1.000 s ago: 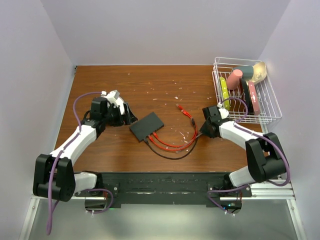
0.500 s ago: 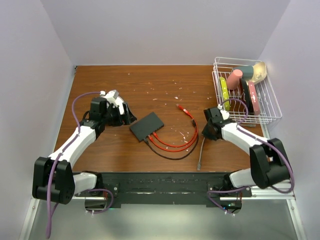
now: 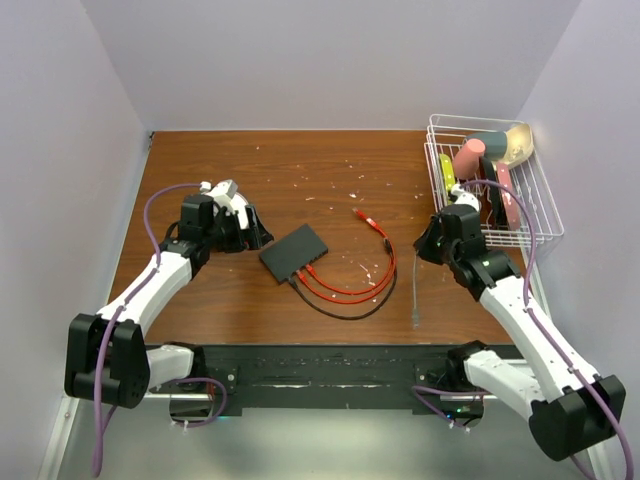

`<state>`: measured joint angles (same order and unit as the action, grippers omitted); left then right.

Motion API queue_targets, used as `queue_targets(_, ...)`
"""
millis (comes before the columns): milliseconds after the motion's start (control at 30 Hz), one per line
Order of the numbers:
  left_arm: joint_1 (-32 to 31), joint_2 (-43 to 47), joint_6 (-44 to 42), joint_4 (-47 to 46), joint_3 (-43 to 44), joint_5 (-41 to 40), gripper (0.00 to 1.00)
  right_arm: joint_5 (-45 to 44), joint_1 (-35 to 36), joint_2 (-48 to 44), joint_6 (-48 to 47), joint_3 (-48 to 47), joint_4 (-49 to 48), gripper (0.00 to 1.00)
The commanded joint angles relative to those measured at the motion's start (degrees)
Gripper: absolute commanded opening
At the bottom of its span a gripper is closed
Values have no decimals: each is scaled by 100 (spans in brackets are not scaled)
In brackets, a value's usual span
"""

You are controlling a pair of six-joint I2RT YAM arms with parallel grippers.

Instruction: Insert the plug into the switch port

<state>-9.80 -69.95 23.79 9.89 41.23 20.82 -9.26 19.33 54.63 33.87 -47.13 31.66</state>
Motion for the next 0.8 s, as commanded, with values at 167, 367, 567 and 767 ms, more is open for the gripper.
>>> queue_targets(167, 31, -124, 20, -382, 52, 221, 98, 979, 1422, 565, -1188, -472, -503, 0)
queue_targets(367, 31, -238, 38, -488, 16, 238, 98, 1206, 2337, 1583, -1522, -613, -705, 0)
queue_targets(567, 31, -326, 20, -523, -10, 221, 98, 1558, 2663, 2253, -1970, -657, -714, 0)
queue_targets(767, 31, -467, 20, -611, -45, 247, 98, 1383, 3094, 2430, -2218, -683, -644, 0)
